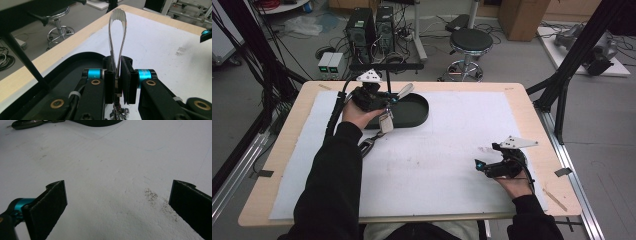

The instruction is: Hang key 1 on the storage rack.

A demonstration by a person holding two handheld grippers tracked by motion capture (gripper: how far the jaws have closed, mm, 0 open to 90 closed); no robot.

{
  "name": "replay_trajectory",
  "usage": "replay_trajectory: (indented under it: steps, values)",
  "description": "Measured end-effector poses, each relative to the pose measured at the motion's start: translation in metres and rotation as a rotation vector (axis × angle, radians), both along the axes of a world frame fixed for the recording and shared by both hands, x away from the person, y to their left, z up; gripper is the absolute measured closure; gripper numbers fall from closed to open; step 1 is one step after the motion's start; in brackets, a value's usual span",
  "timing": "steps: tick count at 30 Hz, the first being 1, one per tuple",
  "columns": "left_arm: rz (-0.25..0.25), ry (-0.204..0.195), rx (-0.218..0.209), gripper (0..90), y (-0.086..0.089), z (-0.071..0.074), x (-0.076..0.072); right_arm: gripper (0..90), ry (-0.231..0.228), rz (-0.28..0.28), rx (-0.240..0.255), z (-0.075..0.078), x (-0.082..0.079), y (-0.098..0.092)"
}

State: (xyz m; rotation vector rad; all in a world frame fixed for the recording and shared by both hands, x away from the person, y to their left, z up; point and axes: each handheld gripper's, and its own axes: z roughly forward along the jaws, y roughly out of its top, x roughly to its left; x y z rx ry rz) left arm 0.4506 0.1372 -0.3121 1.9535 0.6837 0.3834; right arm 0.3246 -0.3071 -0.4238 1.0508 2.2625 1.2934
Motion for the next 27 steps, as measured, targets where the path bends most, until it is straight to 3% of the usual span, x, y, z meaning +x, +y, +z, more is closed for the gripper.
replay_trajectory:
  steps: [7,12,21,27]
  values:
    - [0.015,-0.006,0.018,82.0,-0.003,0.008,0.012,0.8,-0.010,-0.012,0.005,0.000,0.001,-0.001]
    - [0.052,-0.035,0.003,82.0,-0.006,0.018,0.020,0.8,-0.009,-0.011,0.004,0.001,0.001,-0.001]
    - [0.071,-0.084,-0.014,82.0,-0.007,0.030,0.034,0.8,-0.013,-0.012,0.016,0.001,0.002,0.001]
    - [0.095,-0.084,-0.017,81.9,-0.009,0.036,0.043,0.8,0.005,-0.010,0.009,-0.001,0.005,0.000]
